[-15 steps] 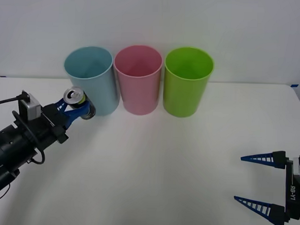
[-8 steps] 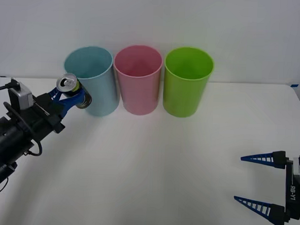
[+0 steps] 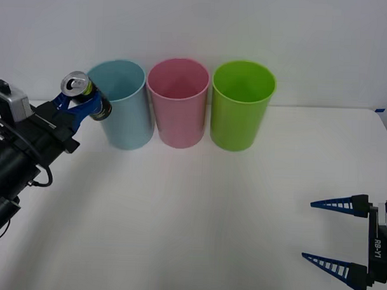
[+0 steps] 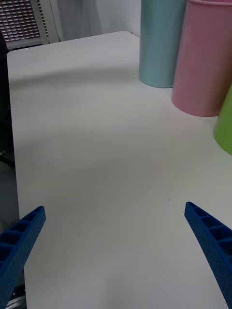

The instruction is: Put cans in the blue bin and PET bottles in the pink bin and trash in the green bin.

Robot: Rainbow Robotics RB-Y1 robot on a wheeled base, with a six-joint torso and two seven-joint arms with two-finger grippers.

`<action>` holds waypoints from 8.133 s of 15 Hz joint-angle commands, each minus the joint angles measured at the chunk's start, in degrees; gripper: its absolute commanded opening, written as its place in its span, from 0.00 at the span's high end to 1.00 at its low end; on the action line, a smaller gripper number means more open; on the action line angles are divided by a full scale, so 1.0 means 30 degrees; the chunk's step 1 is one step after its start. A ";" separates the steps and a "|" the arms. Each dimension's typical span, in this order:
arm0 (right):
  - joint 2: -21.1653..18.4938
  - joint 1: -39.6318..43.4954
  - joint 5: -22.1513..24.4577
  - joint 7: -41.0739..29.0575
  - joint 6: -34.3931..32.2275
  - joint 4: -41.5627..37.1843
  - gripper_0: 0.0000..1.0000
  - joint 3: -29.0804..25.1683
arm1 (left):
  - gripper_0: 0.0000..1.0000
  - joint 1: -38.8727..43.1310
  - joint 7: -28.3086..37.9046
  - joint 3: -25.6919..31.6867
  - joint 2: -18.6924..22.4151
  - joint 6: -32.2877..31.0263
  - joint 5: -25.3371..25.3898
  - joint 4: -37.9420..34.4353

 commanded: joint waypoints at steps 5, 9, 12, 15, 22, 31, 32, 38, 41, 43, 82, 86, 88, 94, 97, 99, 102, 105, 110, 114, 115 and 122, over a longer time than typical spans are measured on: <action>0.0000 0.0000 0.0000 0.0000 0.0000 0.0000 0.00 0.0000 | 1.00 -0.0737 0.3142 -0.0006 0.0165 0.1656 -0.2236 -0.1125; 0.0000 0.0000 0.0000 0.0000 0.0000 0.0000 0.00 0.0000 | 1.00 -0.1469 0.3581 0.0023 0.0165 0.2535 -0.3115 -0.1125; 0.0000 0.0000 0.0000 0.0000 0.0000 0.0000 0.00 0.0000 | 1.00 -0.1938 0.4079 0.0023 0.0165 0.2916 -0.3964 -0.0950; 0.0000 0.0000 0.0000 0.0000 0.0000 0.0000 0.00 0.0000 | 1.00 -0.2876 0.4460 -0.0006 0.0165 0.2916 -0.5078 0.0076; 0.0000 0.0000 0.0000 0.0000 0.0000 0.0000 0.00 0.0000 | 1.00 -0.5805 0.4958 -0.2145 0.2040 0.4468 -0.4521 0.3445; 0.0000 0.0000 0.0000 0.0000 0.0000 0.0000 0.00 0.0000 | 1.00 -0.8969 0.4753 -0.5543 0.5908 0.5465 0.0489 0.6521; 0.0000 0.0000 0.0000 0.0000 0.0000 0.0000 0.00 0.0000 | 1.00 -0.9174 0.4724 -0.5660 0.5996 0.5494 0.0694 0.6726; 0.0000 0.0000 0.0000 0.0000 0.0000 0.0000 0.00 0.0000 | 1.00 -1.0288 0.4695 -0.6451 0.6113 0.5465 0.0928 0.7781; 0.0000 0.0000 0.0000 0.0000 0.0000 0.0000 0.00 0.0000 | 1.00 -1.0522 0.4695 -0.6656 0.6083 0.5465 0.0928 0.7986; 0.0000 0.0000 0.0000 0.0000 0.0000 0.0000 0.00 0.0000 | 1.00 -1.0522 0.4665 -0.6656 0.6113 0.5465 0.0928 0.8015; 0.0000 0.0000 0.0000 0.0000 0.0000 0.0000 0.00 0.0000 | 0.00 -0.9467 0.4695 -0.6891 0.7343 0.4732 0.4004 0.6961; 0.0000 0.0000 0.0000 0.0000 0.0000 0.0000 0.00 0.0000 | 0.00 -0.8295 0.4577 -0.5953 0.7929 0.3502 0.4766 0.6375; 0.0000 0.0000 0.0000 0.0000 0.0000 0.0000 0.00 0.0000 | 0.00 -0.7211 0.4577 -0.4723 0.7900 0.2330 0.4737 0.5906; 0.0000 0.0000 0.0000 0.0000 0.0000 0.0000 0.00 0.0000 | 0.00 -0.4106 0.4431 -0.2057 0.7871 0.0308 0.4678 0.4324; 0.0000 0.0000 0.0000 0.0000 0.0000 0.0000 0.00 0.0000 | 0.00 -0.2524 0.4284 -0.1178 0.7783 0.0045 0.4678 0.3152; 0.0000 0.0000 0.0000 0.0000 0.0000 0.0000 0.00 0.0000 | 0.00 -0.1440 0.4021 -0.0533 0.7431 -0.0073 0.4502 0.2332; 0.0000 0.0000 0.0000 0.0000 0.0000 0.0000 0.00 0.0000 | 0.00 0.0113 0.3757 0.0609 0.6171 -0.0600 0.3623 0.1218; 0.0000 0.0000 0.0000 0.0000 0.0000 0.0000 0.00 0.0000 | 0.00 0.1402 0.3698 0.1986 0.4355 -0.2065 0.1954 0.0369; 0.0000 0.0000 0.0000 0.0000 0.0000 0.0000 0.00 0.0000 | 0.00 0.3248 0.3816 0.3129 0.3271 -0.3559 0.0020 -0.0979; 0.0000 0.0000 0.0000 0.0000 0.0000 0.0000 0.00 0.0000 | 0.00 0.4478 0.4050 0.4008 0.3242 -0.5375 -0.0800 -0.1623; 0.0000 0.0000 0.0000 0.0000 0.0000 0.0000 0.00 0.0000 | 0.00 0.4800 0.4050 0.4154 0.3242 -0.5668 -0.0830 -0.1741; 0.0000 0.0000 0.0000 0.0000 0.0000 0.0000 0.00 0.0000 | 0.00 0.7466 0.4314 0.4476 0.3271 -0.6284 -0.2675 -0.3528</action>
